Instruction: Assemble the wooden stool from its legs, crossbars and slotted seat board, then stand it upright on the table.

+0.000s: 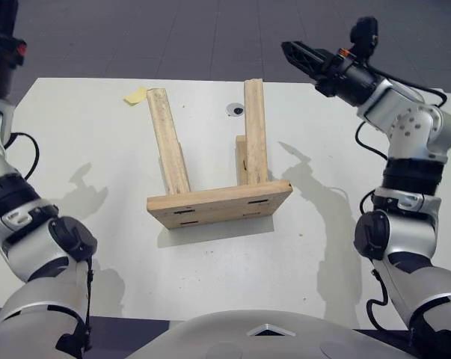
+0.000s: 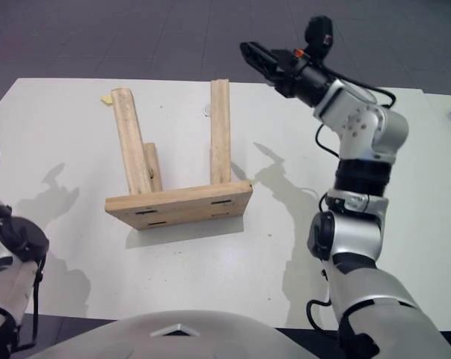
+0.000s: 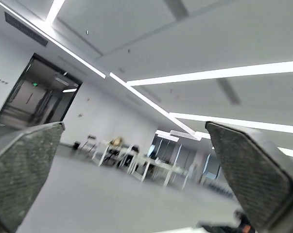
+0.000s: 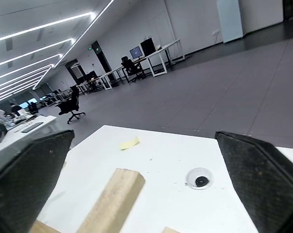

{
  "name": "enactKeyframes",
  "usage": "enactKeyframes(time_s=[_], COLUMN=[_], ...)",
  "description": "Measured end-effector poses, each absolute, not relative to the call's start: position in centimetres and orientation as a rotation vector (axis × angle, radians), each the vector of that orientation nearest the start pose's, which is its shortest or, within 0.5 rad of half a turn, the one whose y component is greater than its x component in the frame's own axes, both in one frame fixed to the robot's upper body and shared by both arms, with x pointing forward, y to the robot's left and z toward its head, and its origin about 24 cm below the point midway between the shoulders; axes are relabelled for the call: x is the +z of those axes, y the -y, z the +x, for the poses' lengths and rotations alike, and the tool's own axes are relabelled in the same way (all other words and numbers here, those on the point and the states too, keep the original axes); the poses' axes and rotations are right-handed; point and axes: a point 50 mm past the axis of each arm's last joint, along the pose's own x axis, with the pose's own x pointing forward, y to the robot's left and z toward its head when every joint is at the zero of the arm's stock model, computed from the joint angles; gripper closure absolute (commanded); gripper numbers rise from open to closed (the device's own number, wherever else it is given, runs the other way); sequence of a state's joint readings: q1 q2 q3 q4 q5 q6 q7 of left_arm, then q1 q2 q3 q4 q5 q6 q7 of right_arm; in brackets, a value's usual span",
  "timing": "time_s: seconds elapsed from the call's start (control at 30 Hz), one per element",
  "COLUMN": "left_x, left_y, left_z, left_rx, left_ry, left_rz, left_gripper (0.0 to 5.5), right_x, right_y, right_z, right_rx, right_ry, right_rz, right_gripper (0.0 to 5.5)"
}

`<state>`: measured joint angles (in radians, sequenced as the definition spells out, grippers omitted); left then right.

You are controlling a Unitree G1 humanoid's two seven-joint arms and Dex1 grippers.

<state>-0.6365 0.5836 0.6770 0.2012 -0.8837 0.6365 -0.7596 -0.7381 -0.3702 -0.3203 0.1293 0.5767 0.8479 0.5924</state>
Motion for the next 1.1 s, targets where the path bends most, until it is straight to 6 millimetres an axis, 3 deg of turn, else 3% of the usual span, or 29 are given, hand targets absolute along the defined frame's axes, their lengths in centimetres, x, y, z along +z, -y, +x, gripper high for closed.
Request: enactKeyframes(time_s=[0.17, 0.33, 0.4, 0.57, 0.8, 1.1], left_x=[21.3, 18.6, 17.8, 17.1, 15.3, 14.2], left_y=[-27.8, -25.3, -24.5, -24.8, -24.5, -24.1], left_z=[25.3, 18.9, 17.1, 16.3, 17.6, 18.5], left_rx=[-0.727, -1.046, -1.134, -1.133, -1.074, -1.046], left_ry=[0.197, -0.132, -0.224, -0.267, -0.334, -0.350], left_rz=[-0.231, -0.025, -0.015, -0.015, -0.009, -0.058], left_gripper=[0.10, 0.10, 0.10, 0.10, 0.10, 1.52], right_x=[17.9, 19.2, 20.0, 18.3, 15.1, 13.0], right_y=[21.8, 22.9, 22.7, 21.8, 20.1, 19.4], right_z=[28.5, 21.3, 19.7, 19.4, 20.4, 22.0], right_rx=[0.777, 1.098, 1.196, 1.226, 1.211, 1.238], right_ry=[-0.051, -0.105, -0.135, -0.192, -0.257, -0.312], right_rz=[0.246, 0.146, 0.101, 0.131, 0.138, 0.133], right_gripper=[0.11, 0.11, 0.11, 0.11, 0.11, 1.33])
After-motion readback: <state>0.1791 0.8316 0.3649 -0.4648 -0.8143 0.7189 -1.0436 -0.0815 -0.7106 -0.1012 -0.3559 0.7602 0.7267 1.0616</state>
